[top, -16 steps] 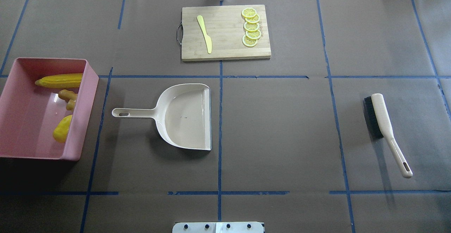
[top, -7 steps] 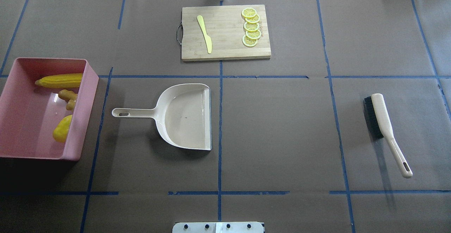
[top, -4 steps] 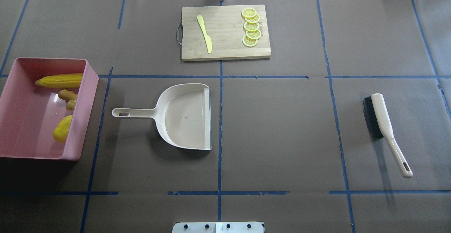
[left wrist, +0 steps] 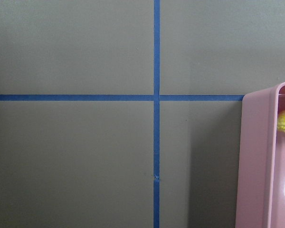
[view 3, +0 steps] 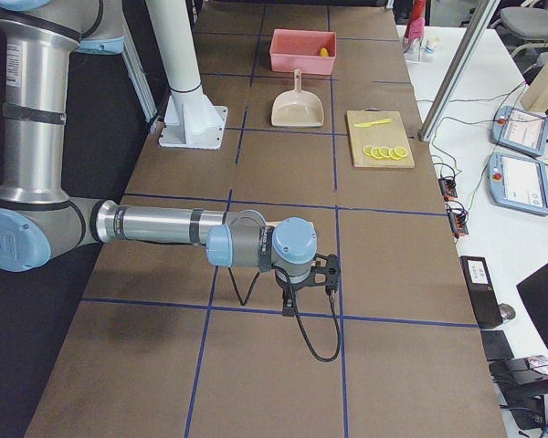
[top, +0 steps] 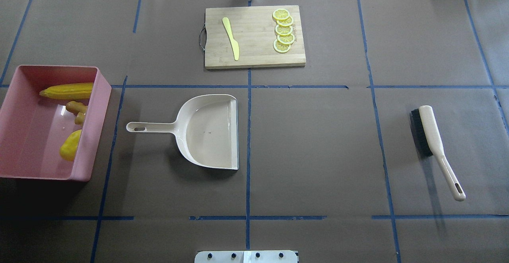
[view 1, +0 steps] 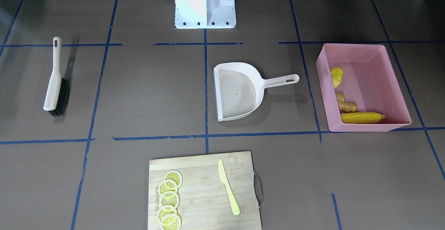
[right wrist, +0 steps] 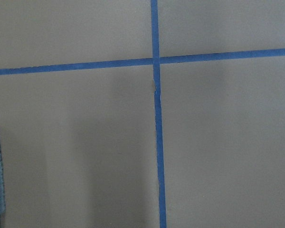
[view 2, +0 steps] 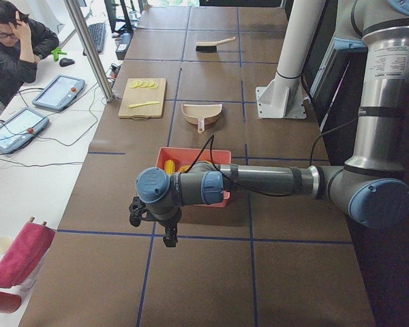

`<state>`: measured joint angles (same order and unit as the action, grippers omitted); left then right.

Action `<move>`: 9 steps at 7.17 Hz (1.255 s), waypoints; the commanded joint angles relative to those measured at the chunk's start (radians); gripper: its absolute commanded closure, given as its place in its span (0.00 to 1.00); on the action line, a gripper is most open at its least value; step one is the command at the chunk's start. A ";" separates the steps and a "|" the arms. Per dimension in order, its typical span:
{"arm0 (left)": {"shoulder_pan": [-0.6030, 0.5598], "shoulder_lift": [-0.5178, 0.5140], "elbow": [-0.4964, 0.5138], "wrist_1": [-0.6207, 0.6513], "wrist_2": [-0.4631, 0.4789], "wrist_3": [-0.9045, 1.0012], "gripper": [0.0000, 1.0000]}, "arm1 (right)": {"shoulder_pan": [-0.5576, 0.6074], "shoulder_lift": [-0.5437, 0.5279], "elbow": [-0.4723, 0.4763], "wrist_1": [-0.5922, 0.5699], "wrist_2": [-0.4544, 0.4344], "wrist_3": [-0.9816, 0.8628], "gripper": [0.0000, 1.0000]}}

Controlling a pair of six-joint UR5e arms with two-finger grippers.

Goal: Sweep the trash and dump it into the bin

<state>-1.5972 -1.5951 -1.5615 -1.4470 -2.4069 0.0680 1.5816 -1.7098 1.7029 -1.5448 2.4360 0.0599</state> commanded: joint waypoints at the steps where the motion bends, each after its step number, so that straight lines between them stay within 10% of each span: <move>1: 0.002 0.012 0.014 -0.006 0.031 0.001 0.00 | 0.000 0.007 0.001 0.002 0.000 0.005 0.01; 9: 0.005 0.009 0.012 -0.009 0.072 0.001 0.00 | 0.000 0.009 0.001 0.002 -0.002 0.005 0.01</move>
<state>-1.5931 -1.5850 -1.5486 -1.4557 -2.3347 0.0690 1.5815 -1.7017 1.7042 -1.5432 2.4346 0.0650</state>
